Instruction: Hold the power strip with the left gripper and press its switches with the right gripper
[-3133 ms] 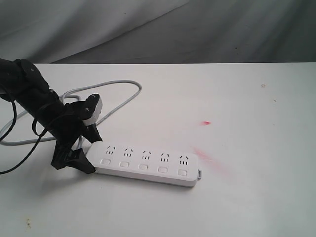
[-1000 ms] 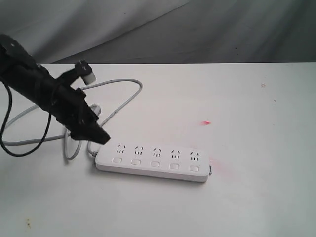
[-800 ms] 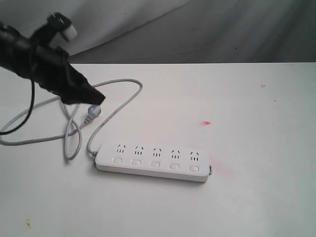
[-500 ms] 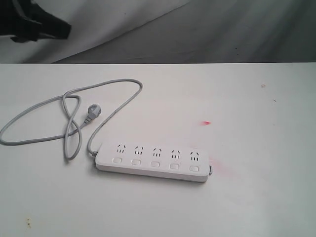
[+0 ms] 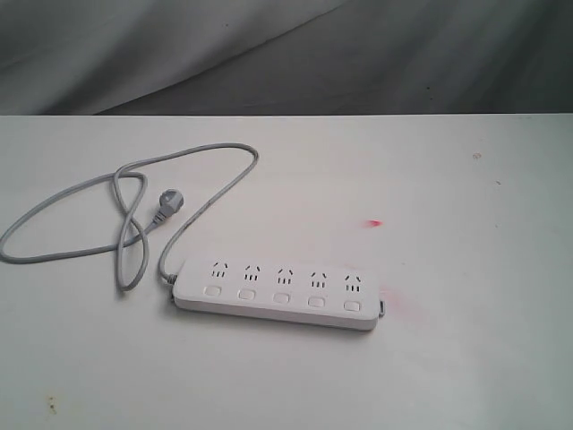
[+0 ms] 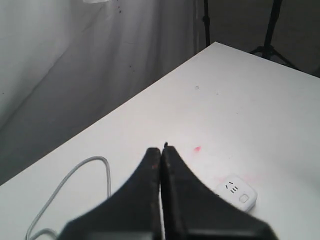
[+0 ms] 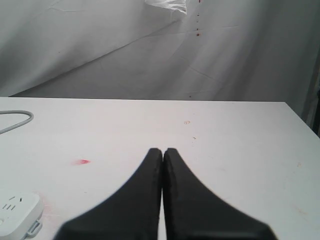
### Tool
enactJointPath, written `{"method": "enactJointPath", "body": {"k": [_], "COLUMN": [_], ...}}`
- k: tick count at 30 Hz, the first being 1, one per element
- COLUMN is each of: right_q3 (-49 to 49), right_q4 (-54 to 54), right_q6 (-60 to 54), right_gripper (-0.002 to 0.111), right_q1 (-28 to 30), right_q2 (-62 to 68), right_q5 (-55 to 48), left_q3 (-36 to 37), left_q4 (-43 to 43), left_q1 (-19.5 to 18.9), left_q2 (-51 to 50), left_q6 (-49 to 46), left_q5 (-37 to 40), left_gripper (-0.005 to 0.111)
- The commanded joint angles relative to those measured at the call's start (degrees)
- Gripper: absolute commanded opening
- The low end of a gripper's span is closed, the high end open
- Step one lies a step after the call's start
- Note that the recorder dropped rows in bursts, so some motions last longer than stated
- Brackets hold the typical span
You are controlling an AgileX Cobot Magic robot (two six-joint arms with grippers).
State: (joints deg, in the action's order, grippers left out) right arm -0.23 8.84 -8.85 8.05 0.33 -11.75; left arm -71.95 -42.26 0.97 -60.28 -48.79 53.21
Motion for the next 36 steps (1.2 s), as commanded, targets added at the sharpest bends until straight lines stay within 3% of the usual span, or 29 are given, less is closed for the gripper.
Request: {"method": "enactJointPath", "body": {"k": [1,5,10,16,20,28,36], "right_q3": [0.23,0.23,0.23,0.23,0.23,0.23,0.23], "right_q4": [-0.38,-0.38,-0.38,-0.38,-0.38,-0.38,-0.38], "right_q6": [0.35,0.35,0.35,0.35,0.35,0.35,0.35], "right_gripper": [0.000,0.000,0.000,0.000,0.000,0.000,0.000], "right_q1": [0.53,0.53,0.53,0.53,0.53,0.53,0.53], "right_q2": [-0.33,-0.33,-0.33,-0.33,-0.33,-0.33,-0.33], "right_q5": [0.58,0.58,0.58,0.58,0.58,0.58,0.58], "left_q3": [-0.31,-0.31,0.75,8.89,21.67,54.95,70.16], "left_q4": [-0.26,5.01,19.85,34.57,36.97,36.75,34.36], "left_q1": [0.35,0.35,0.35,0.35,0.35,0.35,0.35], "left_q2": [1.38,3.20,10.03,21.26,30.25,43.96,56.34], "left_q6": [0.71,1.16,20.90,33.84,36.98,42.26,42.84], "left_q5": [-0.97,-5.26,-5.22,-7.50,-18.60,-56.09,-54.94], "left_gripper": [0.000,0.000,0.000,0.000,0.000,0.000,0.000]}}
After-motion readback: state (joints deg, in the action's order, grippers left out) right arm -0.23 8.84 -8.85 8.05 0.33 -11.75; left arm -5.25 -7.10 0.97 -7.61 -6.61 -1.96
